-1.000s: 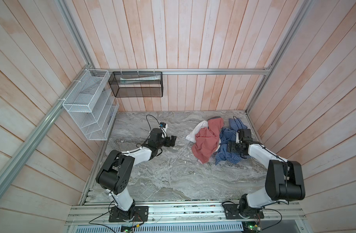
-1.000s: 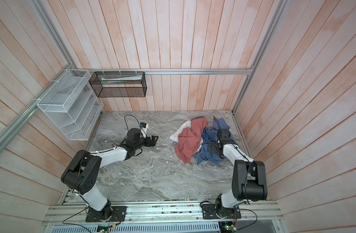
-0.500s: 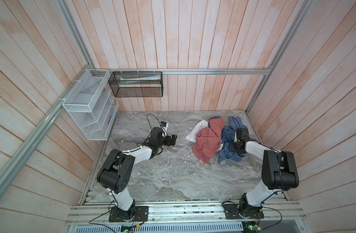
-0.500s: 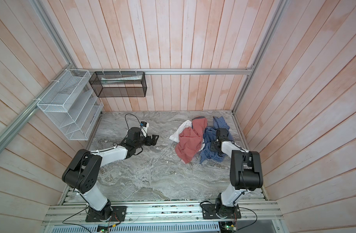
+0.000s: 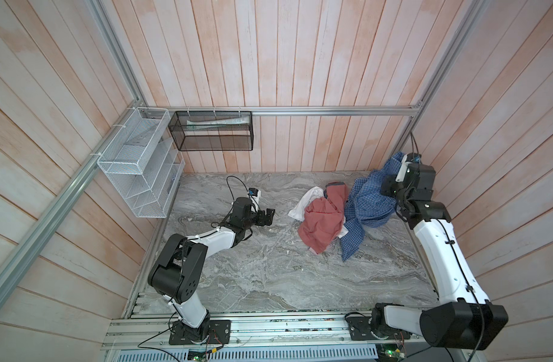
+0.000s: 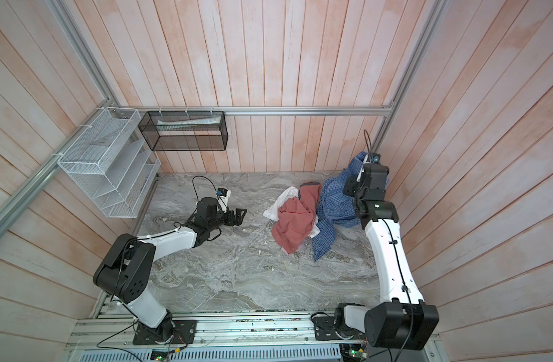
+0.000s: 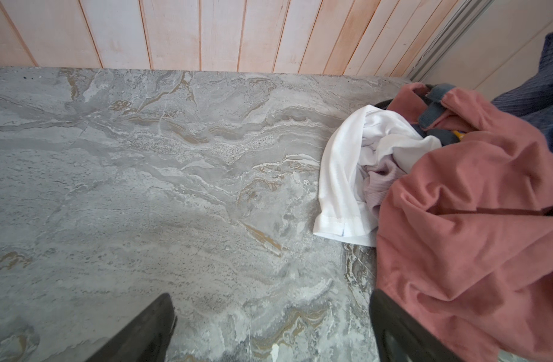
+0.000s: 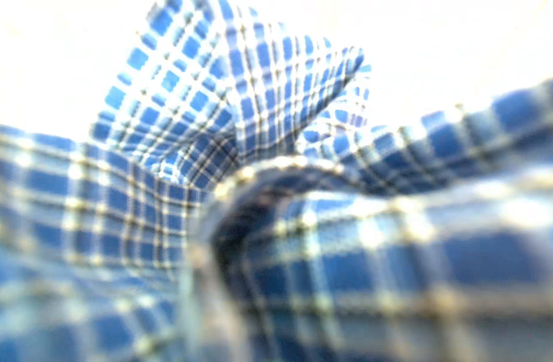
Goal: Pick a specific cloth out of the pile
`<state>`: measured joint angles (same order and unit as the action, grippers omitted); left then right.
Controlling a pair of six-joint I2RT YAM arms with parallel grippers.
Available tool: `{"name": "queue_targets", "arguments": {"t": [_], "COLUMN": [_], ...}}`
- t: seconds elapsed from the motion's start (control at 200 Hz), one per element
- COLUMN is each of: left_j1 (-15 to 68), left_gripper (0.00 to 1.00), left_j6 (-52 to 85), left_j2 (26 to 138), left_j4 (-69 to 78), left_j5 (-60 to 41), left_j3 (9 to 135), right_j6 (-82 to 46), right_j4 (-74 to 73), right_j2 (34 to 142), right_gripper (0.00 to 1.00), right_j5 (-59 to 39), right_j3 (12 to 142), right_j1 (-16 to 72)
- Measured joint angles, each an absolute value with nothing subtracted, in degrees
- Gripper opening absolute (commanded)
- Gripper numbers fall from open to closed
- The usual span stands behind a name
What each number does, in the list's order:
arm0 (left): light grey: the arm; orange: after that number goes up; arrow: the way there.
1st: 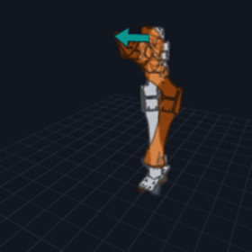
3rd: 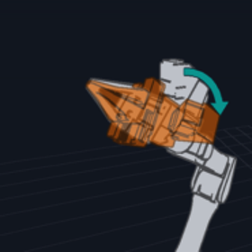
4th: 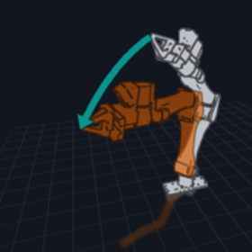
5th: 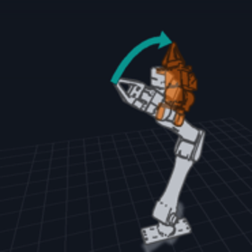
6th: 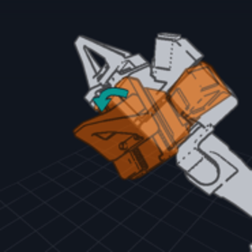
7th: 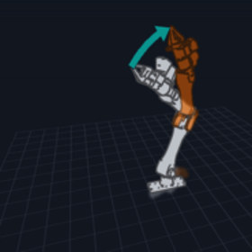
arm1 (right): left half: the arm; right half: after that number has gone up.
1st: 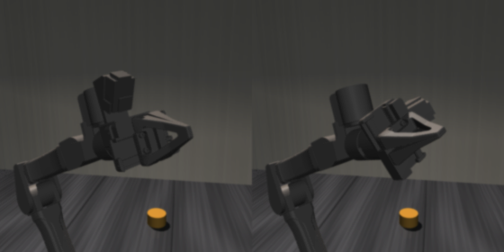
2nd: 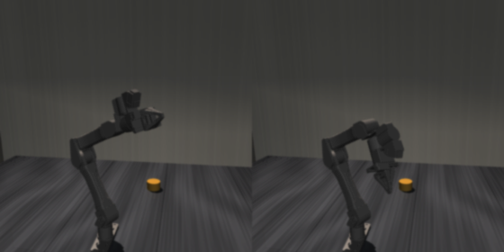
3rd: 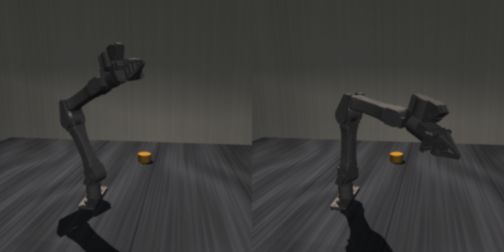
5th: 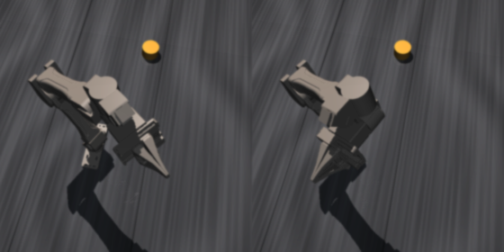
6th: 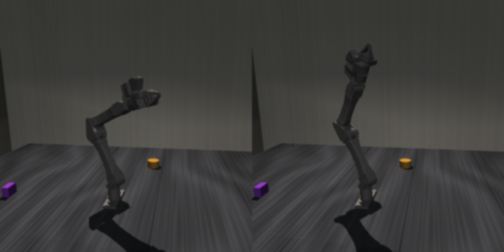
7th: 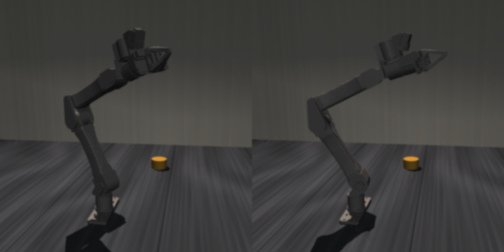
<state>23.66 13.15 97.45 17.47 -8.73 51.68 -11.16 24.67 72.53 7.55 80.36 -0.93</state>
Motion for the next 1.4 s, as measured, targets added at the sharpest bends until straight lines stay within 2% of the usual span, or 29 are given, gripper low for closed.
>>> {"name": "queue_targets", "arguments": {"t": [0.195,0.45,0.525,0.595,0.745,0.846,0.936,1.216,1.401], "left_j1": [23.66,23.66,23.66,23.59,22.92,22.28,22.24,25.76,30.5], "left_gripper": [0.98,0.98,0.98,0.98,1.0,1.0,1.0,1.0,1.0], "left_j6": [13.08,13.1,13.1,13.1,13.15,14.2,16.23,19.77,23.77], "left_j2": [97.45,97.95,98.3,98.65,99.53,99.66,99.59,99.59,99.98], "left_j4": [17.56,17.87,18.0,18.04,18.81,23.7,30.55,39.0,50.61], "left_j5": [-8.99,-10.26,-10.28,-10.28,-12.16,-17.04,-22.04,-32.23,-31.38], "left_j3": [51.72,52.8,53.04,53.08,53.15,52.47,50.46,49.41,49.47], "right_j6": [-11.75,-9.8,-9.78,-9.8,-10.33,-11.66,-13.47,-17.89,-19.62], "right_j4": [29.85,39.64,41.01,41.15,38.61,35.94,34.41,28.29,26.61], "right_j2": [74.59,90.35,92.53,91.0,82.43,77.91,76.4,76.31,79.77], "right_gripper": [0.0,0.0,0.0,0.0,0.0,0.0,0.0,0.0,0.0], "right_j5": [7.84,10.22,10.72,11.07,11.92,11.44,10.57,9.28,8.93], "right_j3": [101.73,144.35,150.15,147.46,126.37,111.98,104.36,94.45,98.78], "right_j1": [5.76,16.97,19.18,21.08,24.69,25.54,25.96,34.57,39.24]}}
